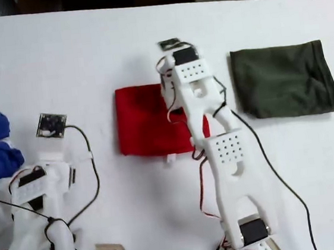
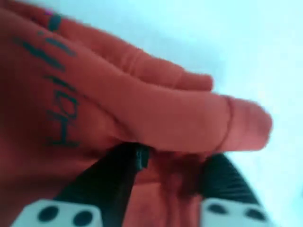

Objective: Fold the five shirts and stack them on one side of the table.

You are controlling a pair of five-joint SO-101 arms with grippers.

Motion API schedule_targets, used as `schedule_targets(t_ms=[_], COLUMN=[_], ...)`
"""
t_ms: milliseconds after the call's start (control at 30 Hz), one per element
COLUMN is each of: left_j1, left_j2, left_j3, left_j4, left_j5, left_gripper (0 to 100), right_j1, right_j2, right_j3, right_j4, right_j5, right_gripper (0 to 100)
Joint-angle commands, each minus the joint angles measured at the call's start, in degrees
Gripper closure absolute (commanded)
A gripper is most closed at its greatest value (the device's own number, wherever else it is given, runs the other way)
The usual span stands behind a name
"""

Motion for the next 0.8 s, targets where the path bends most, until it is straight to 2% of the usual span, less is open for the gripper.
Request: schedule_targets(t_ms=[0, 200, 500, 767], left_j1=[-0.26, -0.26, -0.26, -0.26], left_j2=[-1.32, -1.32, -1.32, -1.32], left_j3=[0.13, 0.13, 0.13, 0.04], left_j4=[-0.79, -0.79, -0.88, -0.88], left_j5=[0.09, 0.09, 0.09, 0.09], left_gripper=[85, 85, 85, 85], right_j1=[-3.21, 0.04, 9.19, 17.19], right_j2=[1.63, -1.19, -22.55, -35.74], right_j3=[0.79, 0.62, 0.79, 4.84], right_j4=[1.45, 1.45, 1.54, 1.54], right_j5=[2.90, 4.13, 17.76, 27.78], right_gripper=[98.5, 97.9, 97.9, 97.9])
